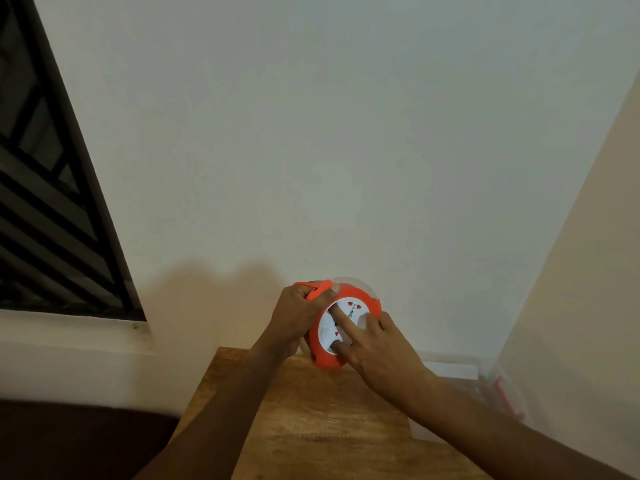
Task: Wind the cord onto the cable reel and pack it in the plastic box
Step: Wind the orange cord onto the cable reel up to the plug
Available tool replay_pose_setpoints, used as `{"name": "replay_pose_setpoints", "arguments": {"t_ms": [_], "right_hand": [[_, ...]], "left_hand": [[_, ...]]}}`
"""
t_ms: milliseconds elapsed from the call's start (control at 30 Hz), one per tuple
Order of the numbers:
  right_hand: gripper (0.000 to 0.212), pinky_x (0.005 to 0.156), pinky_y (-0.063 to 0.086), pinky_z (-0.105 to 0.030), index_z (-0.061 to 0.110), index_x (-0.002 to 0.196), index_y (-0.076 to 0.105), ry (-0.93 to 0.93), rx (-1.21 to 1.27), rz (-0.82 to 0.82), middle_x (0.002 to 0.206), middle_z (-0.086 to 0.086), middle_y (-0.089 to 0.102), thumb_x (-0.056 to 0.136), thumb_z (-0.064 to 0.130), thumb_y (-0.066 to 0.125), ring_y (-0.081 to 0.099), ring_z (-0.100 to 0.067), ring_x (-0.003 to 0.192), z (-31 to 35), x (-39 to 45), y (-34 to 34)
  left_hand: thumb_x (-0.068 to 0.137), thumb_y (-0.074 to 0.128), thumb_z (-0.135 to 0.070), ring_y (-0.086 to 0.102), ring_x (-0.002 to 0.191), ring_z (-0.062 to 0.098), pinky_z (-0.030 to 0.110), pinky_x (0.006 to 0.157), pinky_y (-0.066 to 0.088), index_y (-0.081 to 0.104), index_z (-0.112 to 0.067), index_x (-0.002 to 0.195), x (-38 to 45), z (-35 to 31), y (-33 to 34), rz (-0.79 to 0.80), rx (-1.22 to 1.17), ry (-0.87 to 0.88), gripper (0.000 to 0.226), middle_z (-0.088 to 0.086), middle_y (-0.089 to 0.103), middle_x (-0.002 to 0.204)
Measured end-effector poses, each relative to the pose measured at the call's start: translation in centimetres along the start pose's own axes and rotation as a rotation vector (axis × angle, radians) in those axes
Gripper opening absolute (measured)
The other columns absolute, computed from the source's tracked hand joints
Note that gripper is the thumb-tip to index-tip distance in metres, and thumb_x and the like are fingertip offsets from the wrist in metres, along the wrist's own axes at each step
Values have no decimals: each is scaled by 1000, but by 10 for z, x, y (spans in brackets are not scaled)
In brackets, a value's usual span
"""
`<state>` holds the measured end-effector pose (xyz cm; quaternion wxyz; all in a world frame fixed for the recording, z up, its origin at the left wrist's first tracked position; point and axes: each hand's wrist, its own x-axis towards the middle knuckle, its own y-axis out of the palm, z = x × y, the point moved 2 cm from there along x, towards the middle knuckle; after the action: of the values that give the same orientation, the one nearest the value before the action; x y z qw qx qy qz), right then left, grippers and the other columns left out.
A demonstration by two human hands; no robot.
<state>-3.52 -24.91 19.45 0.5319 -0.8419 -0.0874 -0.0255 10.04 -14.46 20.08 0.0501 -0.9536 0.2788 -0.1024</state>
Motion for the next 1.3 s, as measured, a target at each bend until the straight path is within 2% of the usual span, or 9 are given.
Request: {"name": "replay_pose_setpoints", "arguments": {"t_ms": [100, 267, 433, 600, 867, 967, 1067, 1167, 1300], "right_hand": [[54, 109, 25, -61, 27, 145, 31, 34, 14, 3, 160, -15, 11, 96, 38, 52, 41, -50, 128, -1, 3, -4], [52, 108, 30, -62, 31, 141, 40, -12, -30, 41, 156, -17, 25, 93, 40, 58, 50, -47, 122, 1, 1, -10], [55, 101, 40, -61, 29, 141, 36, -103, -60, 56, 146, -30, 36, 93, 35, 60, 58, -48, 109, 3, -1, -12], [62, 102, 41, -59, 29, 142, 36, -221, -108, 85, 139, -26, 46, 88, 42, 65, 56, -45, 114, 4, -4, -7], [71, 96, 44, -56, 35, 148, 26, 122, 28, -58, 134, -30, 50, 87, 55, 56, 62, -43, 106, -11, 11, -26], [78, 103, 39, -54, 37, 150, 15, 256, 153, -9, 147, -25, 38, 87, 56, 56, 54, -44, 118, -9, 22, -27], [72, 96, 48, -48, 37, 149, 22, 419, 302, -60, 143, -16, 48, 88, 51, 58, 60, -37, 114, -8, 27, -30], [60, 93, 50, -42, 35, 147, 32, 667, 771, -100, 140, -6, 53, 91, 34, 54, 59, -29, 115, -17, 28, -27], [55, 94, 53, -41, 33, 145, 37, 792, 1435, -12, 147, -4, 44, 93, 22, 52, 53, -28, 120, -22, 25, -18]], "left_hand": [[95, 68, -45, 78, 90, 21, 33, 80, 67, 75, -19, 114, 4, -3, 1, -17, 13, -14, 33, 0, 80, 105], [94, 68, -47, 76, 80, 13, 14, 57, 58, 71, -30, 98, 1, -4, 2, -18, 27, -40, 18, -7, 78, 94], [96, 66, -45, 78, 89, 26, 39, 81, 67, 77, -15, 108, -4, 0, 1, 72, 33, -83, 34, 6, 81, 101], [98, 63, -42, 78, 91, 34, 45, 85, 66, 77, -11, 106, -13, 10, 4, 178, -18, -108, 35, 12, 82, 99], [79, 74, -50, 81, 83, 28, 36, 65, 65, 80, -16, 100, -13, 4, 1, -9, -436, -184, 41, 11, 83, 99], [92, 68, -46, 81, 80, 23, 30, 60, 64, 78, -24, 99, -11, -1, 4, -109, -434, -158, 25, -1, 84, 92], [96, 66, -43, 81, 84, 23, 32, 65, 65, 78, -23, 104, -13, -2, 11, -197, -445, -113, 25, -2, 84, 94], [95, 68, -43, 81, 81, 22, 31, 64, 65, 78, -22, 100, -17, -1, 19, -315, -441, -98, 24, -3, 84, 89], [92, 71, -46, 82, 79, 24, 37, 67, 67, 75, -20, 105, -20, 12, 17, -339, -462, -169, 30, 2, 84, 90]]}}
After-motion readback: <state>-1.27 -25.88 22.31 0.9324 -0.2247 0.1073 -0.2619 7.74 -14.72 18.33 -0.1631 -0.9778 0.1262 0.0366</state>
